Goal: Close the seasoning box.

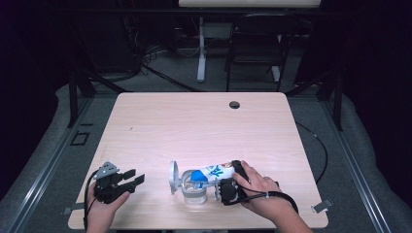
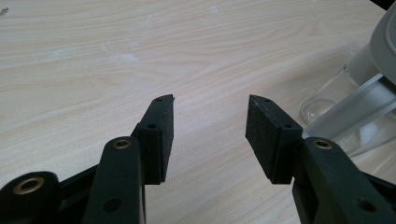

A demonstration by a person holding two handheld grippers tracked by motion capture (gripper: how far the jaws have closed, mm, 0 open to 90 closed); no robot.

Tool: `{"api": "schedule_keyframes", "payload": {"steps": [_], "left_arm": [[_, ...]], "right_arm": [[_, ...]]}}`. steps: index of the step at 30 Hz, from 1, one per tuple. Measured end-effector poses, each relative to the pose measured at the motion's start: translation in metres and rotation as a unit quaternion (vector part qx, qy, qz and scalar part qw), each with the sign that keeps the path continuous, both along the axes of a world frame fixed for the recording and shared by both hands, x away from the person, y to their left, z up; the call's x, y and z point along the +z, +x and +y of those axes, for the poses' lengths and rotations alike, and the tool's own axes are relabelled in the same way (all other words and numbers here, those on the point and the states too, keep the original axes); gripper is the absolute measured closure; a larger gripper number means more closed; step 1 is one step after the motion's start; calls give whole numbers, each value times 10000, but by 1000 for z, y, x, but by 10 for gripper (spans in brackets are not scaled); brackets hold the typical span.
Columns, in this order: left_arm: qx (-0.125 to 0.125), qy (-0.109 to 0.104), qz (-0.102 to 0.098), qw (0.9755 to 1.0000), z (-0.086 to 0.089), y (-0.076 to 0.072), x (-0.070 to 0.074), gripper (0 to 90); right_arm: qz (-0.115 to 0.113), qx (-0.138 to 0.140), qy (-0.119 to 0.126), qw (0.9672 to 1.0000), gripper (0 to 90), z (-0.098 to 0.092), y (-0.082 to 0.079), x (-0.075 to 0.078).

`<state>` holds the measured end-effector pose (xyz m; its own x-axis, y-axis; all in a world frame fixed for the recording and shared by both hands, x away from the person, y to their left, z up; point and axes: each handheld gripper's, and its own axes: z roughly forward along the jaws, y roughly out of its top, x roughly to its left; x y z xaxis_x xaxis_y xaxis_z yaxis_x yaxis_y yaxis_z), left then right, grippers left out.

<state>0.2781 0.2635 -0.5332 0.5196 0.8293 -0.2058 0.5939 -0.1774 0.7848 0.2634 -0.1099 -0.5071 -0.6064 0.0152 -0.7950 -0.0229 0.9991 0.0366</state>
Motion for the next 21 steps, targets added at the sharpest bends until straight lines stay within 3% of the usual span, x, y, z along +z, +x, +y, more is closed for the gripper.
{"api": "schedule_keyframes", "payload": {"steps": [11, 13, 21], "left_arm": [[14, 2, 11, 10000, 1, 0, 0, 522], [8, 5, 14, 10000, 1, 0, 0, 522], [8, 14, 21, 10000, 0, 0, -1, 522]], "right_arm": [[3, 6, -75, 10000, 408, 0, 1, 1], [-20, -21, -221, 9998, 408, 0, 0, 3], [-29, -22, -314, 9995, 408, 0, 0, 4]]}}
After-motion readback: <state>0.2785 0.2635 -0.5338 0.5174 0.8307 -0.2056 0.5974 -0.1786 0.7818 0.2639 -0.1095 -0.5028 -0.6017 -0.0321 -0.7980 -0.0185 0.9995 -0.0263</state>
